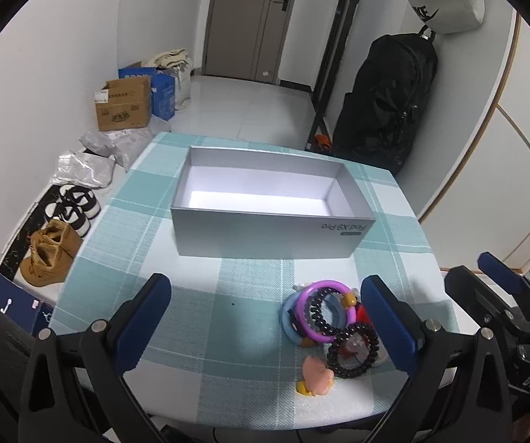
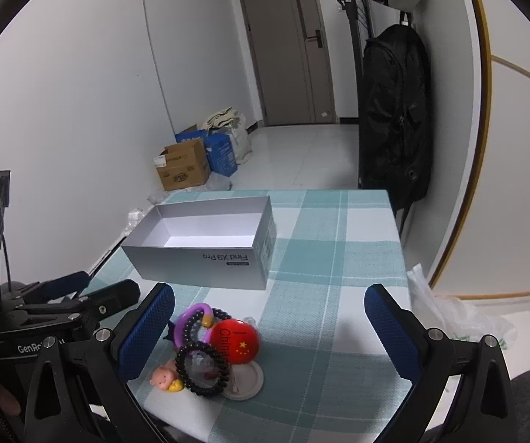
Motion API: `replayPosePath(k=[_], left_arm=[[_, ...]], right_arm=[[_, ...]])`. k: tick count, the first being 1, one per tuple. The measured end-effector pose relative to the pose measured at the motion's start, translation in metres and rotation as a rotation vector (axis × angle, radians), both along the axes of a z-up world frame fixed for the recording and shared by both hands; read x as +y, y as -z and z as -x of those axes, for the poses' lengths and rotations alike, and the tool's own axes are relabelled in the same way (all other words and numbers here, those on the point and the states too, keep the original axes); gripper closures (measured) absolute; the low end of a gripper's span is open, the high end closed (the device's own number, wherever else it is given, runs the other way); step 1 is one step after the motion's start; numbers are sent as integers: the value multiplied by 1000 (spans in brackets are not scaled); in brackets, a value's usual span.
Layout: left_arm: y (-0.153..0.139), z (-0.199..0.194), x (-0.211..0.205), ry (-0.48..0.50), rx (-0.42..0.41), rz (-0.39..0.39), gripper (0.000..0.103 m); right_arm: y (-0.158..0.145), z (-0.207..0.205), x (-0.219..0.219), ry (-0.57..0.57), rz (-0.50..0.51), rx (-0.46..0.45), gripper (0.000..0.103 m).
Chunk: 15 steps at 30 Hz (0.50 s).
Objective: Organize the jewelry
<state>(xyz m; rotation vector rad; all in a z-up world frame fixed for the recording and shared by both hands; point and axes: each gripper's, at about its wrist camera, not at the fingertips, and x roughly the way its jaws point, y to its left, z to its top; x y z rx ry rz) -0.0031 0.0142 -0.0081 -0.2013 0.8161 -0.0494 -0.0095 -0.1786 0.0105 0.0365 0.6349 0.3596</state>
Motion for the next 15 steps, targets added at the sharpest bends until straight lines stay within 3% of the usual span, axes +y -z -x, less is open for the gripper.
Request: replayPosePath(k=[8, 15], left_arm=[[9, 5, 2, 51, 59, 50, 3], [25, 12, -7, 186, 170, 78, 4]], right_arm=[[1, -4, -5, 11, -9, 8, 0], [2, -12, -15, 46, -42, 31, 0]])
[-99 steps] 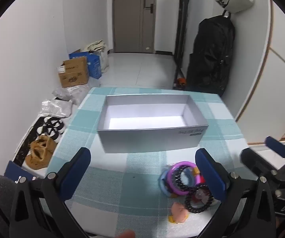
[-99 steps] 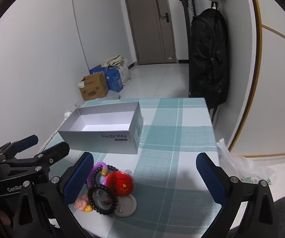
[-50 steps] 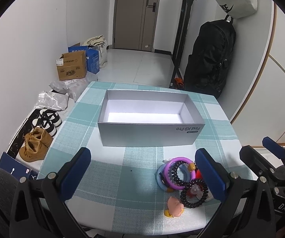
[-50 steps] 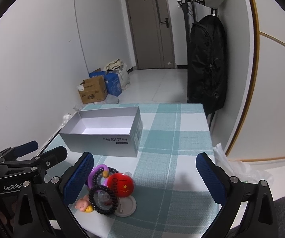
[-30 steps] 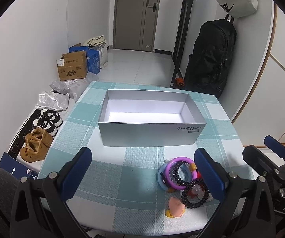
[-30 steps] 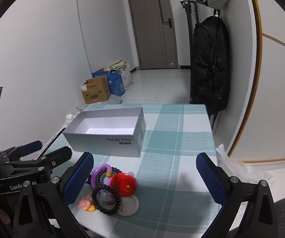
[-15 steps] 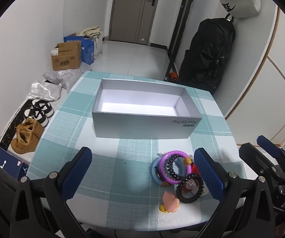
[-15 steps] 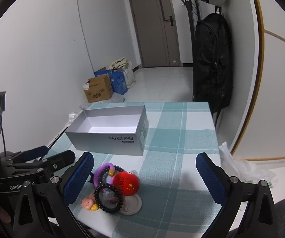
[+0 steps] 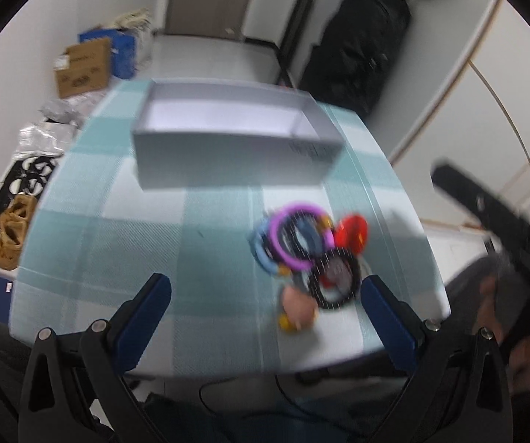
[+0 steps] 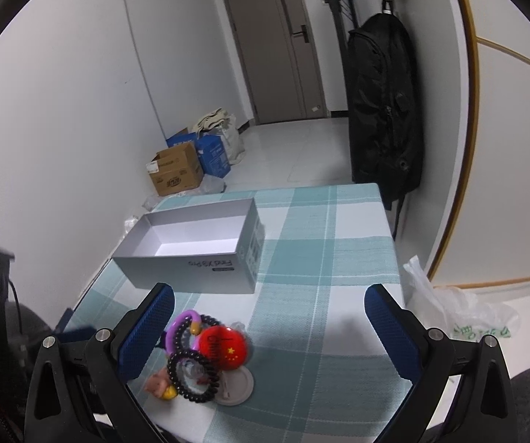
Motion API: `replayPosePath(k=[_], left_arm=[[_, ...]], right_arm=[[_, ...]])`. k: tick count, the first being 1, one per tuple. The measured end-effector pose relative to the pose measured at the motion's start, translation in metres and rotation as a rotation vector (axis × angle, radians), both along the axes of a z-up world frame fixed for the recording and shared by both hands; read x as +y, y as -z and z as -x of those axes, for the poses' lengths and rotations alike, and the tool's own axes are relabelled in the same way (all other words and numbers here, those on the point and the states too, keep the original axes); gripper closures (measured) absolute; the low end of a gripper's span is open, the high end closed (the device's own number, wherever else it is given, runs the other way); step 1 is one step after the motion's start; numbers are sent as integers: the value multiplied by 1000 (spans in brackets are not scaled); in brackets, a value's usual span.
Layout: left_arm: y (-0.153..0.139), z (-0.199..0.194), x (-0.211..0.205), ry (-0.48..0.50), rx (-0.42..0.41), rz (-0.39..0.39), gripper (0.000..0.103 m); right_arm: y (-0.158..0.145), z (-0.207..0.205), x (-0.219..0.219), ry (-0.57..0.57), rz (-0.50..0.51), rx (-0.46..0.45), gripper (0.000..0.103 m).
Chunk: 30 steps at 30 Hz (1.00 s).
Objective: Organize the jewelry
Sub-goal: 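Grasp the pink pig figurine with the left gripper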
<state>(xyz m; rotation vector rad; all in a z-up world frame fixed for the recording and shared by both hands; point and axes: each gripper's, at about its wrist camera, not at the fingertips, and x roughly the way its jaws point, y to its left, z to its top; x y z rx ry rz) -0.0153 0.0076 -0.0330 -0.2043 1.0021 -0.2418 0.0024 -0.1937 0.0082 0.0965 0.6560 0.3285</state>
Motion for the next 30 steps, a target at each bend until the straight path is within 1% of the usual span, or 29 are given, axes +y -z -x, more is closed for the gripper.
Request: replayPosePath(k=[1, 2, 3, 4, 7, 10, 11, 12, 15, 16, 17, 20, 23, 27, 30], left_arm=[[3, 1, -4, 22, 15, -11, 7], [6, 0, -9, 46, 32, -27, 17], [10, 0, -12, 63, 48, -37, 30], [14, -1, -15, 77, 70, -49, 35], [19, -4, -20, 107, 103, -46, 47], [18, -6, -23, 122, 100, -48, 49], [18, -6, -24, 126, 102, -48, 55], [19, -6, -25, 126, 101, -56, 64], [19, -6, -29, 129, 98, -65, 74], [20, -7, -29, 136, 98, -57, 77], [22, -8, -28, 147, 102, -44, 83], [21, -9, -30, 156, 97, -50, 84], [22, -11, -28, 147, 106, -35, 84], [20, -11, -20, 112, 104, -26, 84], [17, -13, -12, 82, 94, -3, 84]], right_arm=[[0, -1, -1, 3, -2, 3, 0], [1, -2, -2, 4, -3, 7, 0], [1, -3, -2, 5, -5, 11, 0], [1, -3, -2, 6, -6, 13, 0], [2, -4, -1, 2, -3, 13, 0], [3, -4, -1, -4, 0, 15, 0], [3, -5, -1, -4, 0, 16, 0], [3, -5, -1, -3, -1, 17, 0], [3, -4, -1, -3, -10, 26, 0], [3, -4, -1, -1, -10, 28, 0], [3, -4, -1, 3, -6, 24, 0], [3, -5, -2, 8, -4, 24, 0], [4, -5, -5, 15, -12, 32, 0], [7, -9, -6, 9, -21, 67, 0], [11, -9, -4, -27, -40, 107, 0]])
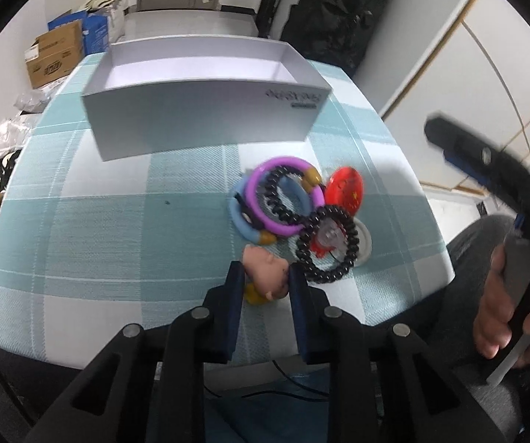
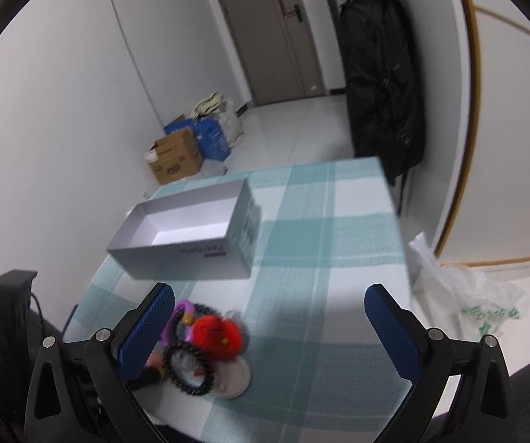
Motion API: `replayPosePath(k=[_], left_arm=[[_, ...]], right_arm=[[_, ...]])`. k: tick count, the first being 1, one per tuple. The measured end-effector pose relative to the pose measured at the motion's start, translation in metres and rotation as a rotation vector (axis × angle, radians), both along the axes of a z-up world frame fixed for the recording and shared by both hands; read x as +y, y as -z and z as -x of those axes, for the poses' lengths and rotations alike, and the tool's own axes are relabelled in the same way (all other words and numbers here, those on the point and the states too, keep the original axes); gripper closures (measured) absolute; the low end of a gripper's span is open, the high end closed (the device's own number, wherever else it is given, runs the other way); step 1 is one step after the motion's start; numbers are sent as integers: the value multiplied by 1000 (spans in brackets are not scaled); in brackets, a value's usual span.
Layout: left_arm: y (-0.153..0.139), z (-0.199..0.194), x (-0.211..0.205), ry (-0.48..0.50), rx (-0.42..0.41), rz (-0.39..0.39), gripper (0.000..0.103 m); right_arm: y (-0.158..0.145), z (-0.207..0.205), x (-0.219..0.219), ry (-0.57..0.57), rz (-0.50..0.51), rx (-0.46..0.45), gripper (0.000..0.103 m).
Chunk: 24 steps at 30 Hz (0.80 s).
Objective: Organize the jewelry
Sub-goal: 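Grasp the pink pig figurine with the left gripper, then carry the pig toward the box with the left gripper while the right gripper grasps a black coil hair tie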
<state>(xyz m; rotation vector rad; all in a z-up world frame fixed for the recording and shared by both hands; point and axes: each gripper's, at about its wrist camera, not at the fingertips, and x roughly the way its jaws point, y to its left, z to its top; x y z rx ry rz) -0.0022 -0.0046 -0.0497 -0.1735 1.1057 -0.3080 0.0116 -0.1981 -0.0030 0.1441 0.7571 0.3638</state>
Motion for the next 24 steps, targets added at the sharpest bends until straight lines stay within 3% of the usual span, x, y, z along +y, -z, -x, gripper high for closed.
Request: replayPosePath(k=[3, 6, 10, 18, 24], left_arm=[[-6, 0, 11, -42, -20, 19, 84], [-15, -3, 25, -97, -51, 31, 84], [-26, -4, 43, -168, -98, 47, 84], [-34, -5, 57, -242, -154, 63, 84], [-35, -4, 64, -247, -165, 79, 84]], right_arm=[[6, 3, 8, -73, -23, 50, 1], [11, 10, 22, -145, -16, 85, 8], [15, 24, 46, -208, 51, 88, 10], [32, 30, 81, -218, 199, 109, 12], [43, 27, 93, -194, 264, 139, 21]])
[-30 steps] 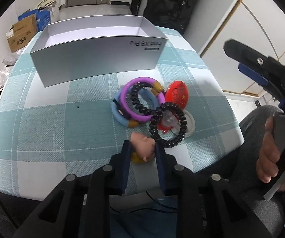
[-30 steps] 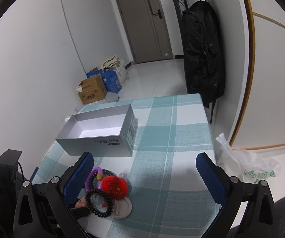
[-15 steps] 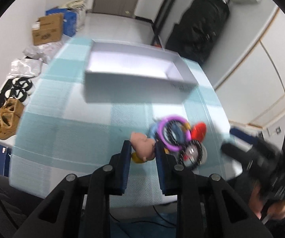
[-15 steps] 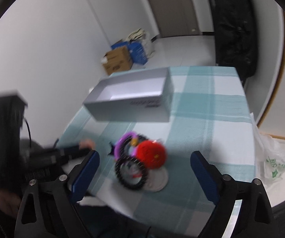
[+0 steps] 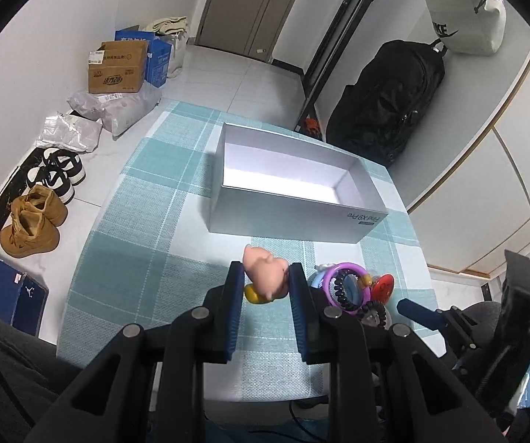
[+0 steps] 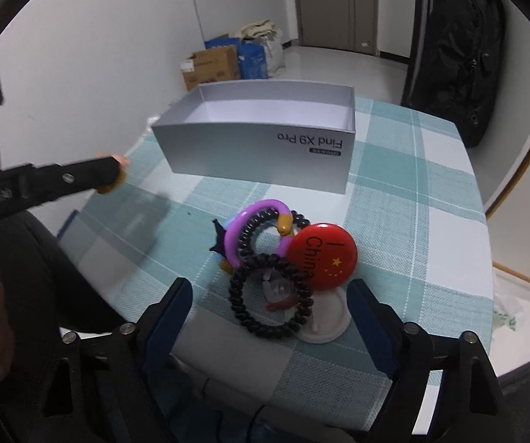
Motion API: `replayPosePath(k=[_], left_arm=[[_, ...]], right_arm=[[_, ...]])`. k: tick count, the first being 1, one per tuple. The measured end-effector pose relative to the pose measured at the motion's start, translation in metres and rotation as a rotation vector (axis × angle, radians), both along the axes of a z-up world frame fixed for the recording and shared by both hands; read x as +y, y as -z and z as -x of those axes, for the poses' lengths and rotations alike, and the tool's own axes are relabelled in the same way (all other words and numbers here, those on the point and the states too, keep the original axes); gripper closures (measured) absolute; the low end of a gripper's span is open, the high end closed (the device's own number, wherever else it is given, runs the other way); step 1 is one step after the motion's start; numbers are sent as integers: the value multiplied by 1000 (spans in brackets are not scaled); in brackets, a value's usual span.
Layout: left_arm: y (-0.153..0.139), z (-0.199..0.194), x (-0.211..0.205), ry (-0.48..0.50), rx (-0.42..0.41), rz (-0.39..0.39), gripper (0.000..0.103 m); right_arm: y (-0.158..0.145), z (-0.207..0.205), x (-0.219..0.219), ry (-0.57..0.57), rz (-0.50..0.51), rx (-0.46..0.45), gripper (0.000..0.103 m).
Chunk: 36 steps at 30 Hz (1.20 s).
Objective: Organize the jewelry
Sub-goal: 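Carry the pig toward the box with the left gripper while the right gripper grasps a black coil hair tie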
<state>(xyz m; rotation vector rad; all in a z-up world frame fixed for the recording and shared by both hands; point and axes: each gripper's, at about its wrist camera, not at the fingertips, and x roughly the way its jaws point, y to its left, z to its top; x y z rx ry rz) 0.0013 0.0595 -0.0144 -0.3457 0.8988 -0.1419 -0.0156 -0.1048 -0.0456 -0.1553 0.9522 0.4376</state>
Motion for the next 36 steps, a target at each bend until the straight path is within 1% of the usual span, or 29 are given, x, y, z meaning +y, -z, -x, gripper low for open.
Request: replayPosePath(k=[2, 3, 5, 6, 7, 8, 11, 12, 14, 16, 18, 23, 27, 32, 36], left_arm=[[-2, 0, 2, 0, -2, 8, 84], [-2, 0, 2, -1, -7, 9, 84], [-4, 0, 2, 0, -14, 12, 84], [-5, 0, 2, 0, -18, 11, 84], [-5, 1, 2, 2, -22, 9, 84], [-5, 1, 2, 3, -24, 8, 84], [-5, 2, 2, 5, -25, 11, 84], [-6, 2, 2, 5, -24, 14, 84], [-6, 3, 3, 2, -25, 16, 84], [-6, 3, 3, -1, -23, 20, 84], [-6, 3, 3, -3, -21, 22, 84], [-7, 4, 4, -10, -24, 27, 84], [-6, 4, 3, -9, -20, 25, 84], [-5, 1, 2, -4, -12, 21, 84], [-7, -3, 0, 5, -10, 16, 84]], right_arm=[[5, -2, 2, 20, 33, 7, 26], [7, -2, 3, 19, 41, 13, 31], [11, -2, 8, 22, 81, 14, 34], [12, -2, 10, 21, 96, 12, 37], [13, -2, 12, 23, 108, 10, 42], [15, -1, 13, 27, 120, 7, 44], [17, 0, 16, 28, 143, 0, 51], [17, 1, 17, 23, 145, -2, 56], [16, 2, 17, 19, 148, -5, 57], [16, 1, 14, 28, 131, 0, 61], [14, -2, 8, 48, 101, 12, 61], [6, -6, -12, 95, -25, 39, 61], [-5, -3, -19, 100, -102, 20, 61], [-17, -2, -24, 98, -170, -15, 61], [-24, -3, -26, 94, -219, -23, 61]])
